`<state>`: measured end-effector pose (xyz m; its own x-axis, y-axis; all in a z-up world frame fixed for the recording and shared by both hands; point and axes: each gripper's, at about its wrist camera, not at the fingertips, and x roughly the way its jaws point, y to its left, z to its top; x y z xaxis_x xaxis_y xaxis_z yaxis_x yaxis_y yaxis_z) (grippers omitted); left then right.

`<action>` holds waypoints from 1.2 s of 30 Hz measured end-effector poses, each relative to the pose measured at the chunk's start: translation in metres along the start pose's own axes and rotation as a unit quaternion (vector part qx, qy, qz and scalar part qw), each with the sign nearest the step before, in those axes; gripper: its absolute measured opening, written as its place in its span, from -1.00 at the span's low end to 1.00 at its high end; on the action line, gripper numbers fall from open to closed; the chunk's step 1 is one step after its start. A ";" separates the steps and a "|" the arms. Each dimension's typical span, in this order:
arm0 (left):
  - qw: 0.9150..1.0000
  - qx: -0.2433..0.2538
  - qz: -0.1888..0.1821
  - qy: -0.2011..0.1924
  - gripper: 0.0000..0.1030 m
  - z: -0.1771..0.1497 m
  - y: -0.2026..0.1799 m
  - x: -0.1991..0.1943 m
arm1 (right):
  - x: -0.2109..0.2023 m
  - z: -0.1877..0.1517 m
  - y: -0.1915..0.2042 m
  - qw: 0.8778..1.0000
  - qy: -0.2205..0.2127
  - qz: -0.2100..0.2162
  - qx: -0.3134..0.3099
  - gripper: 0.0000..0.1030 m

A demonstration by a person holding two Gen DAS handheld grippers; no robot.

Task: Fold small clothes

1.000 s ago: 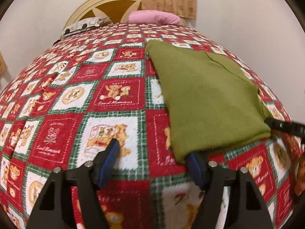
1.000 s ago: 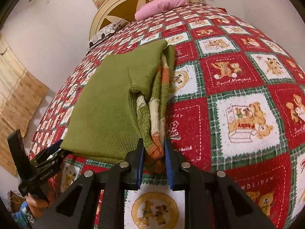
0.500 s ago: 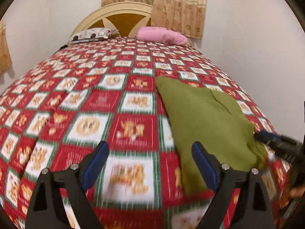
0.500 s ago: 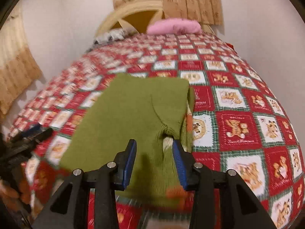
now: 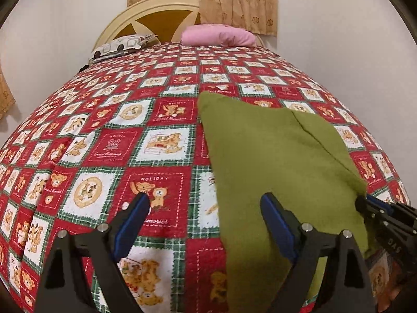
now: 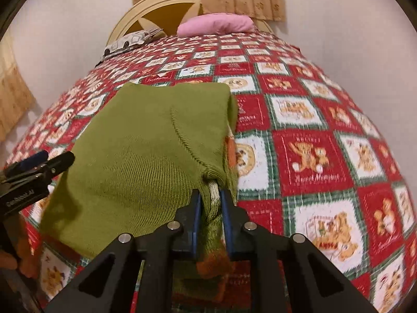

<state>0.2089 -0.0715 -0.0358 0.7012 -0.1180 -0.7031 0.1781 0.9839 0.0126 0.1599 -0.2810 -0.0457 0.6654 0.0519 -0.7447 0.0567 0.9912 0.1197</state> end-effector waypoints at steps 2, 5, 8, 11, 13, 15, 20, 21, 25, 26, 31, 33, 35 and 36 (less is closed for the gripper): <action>1.000 0.008 0.000 0.000 0.79 -0.001 -0.001 0.001 | -0.001 -0.006 -0.004 1.000 -0.001 0.006 0.013 -0.71; 1.000 0.007 -0.002 0.000 0.83 -0.004 0.001 0.004 | -0.002 -0.007 -0.005 1.000 0.000 0.012 0.016 -0.70; 1.000 -0.014 -0.020 0.008 0.87 -0.005 0.007 0.006 | -0.003 -0.009 -0.008 0.999 -0.005 0.027 0.027 -0.65; 0.999 -0.030 -0.038 0.011 1.00 -0.011 0.016 0.009 | -0.002 -0.014 -0.016 0.998 -0.010 0.028 0.052 -0.18; 0.997 -0.054 -0.057 0.011 1.00 -0.022 0.027 0.012 | 0.000 -0.018 -0.021 0.997 -0.009 0.034 0.069 -0.08; 0.991 -0.094 -0.095 0.026 1.00 -0.031 0.040 0.017 | -0.001 -0.019 -0.025 0.996 -0.014 0.045 0.078 -0.07; 0.981 -0.126 -0.143 0.031 1.00 -0.044 0.055 0.011 | -0.007 -0.022 -0.029 0.994 -0.028 0.058 0.091 -0.07; 0.982 -0.119 -0.144 0.032 1.00 -0.044 0.054 0.008 | -0.011 -0.023 -0.030 0.992 -0.032 0.068 0.098 -0.07; 0.984 -0.100 -0.149 0.022 1.00 -0.034 0.054 -0.003 | -0.015 -0.029 -0.040 0.985 -0.013 0.107 0.133 -0.04; 0.987 -0.089 -0.135 0.009 0.99 -0.026 0.054 -0.006 | -0.018 -0.030 -0.042 0.985 -0.013 0.110 0.135 -0.04; 0.987 -0.082 -0.138 0.000 0.91 0.015 0.048 0.008 | -0.022 -0.005 -0.046 0.979 -0.021 0.137 0.148 -0.04; 0.980 -0.108 -0.165 0.022 0.79 0.031 0.043 0.026 | -0.014 0.017 -0.046 0.977 -0.024 0.146 0.152 -0.03; 0.974 -0.127 -0.182 0.043 0.66 0.038 0.038 0.043 | -0.003 0.033 -0.044 0.979 -0.022 0.144 0.144 -0.02; 0.969 -0.138 -0.193 0.065 0.58 0.042 0.034 0.058 | 0.008 0.044 -0.042 0.981 -0.012 0.138 0.137 0.00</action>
<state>0.2849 -0.0503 -0.0468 0.5239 -0.4834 -0.7013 0.2055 0.8708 -0.4467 0.1958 -0.3274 -0.0280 0.7003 0.3084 -0.6437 0.0667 0.8696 0.4892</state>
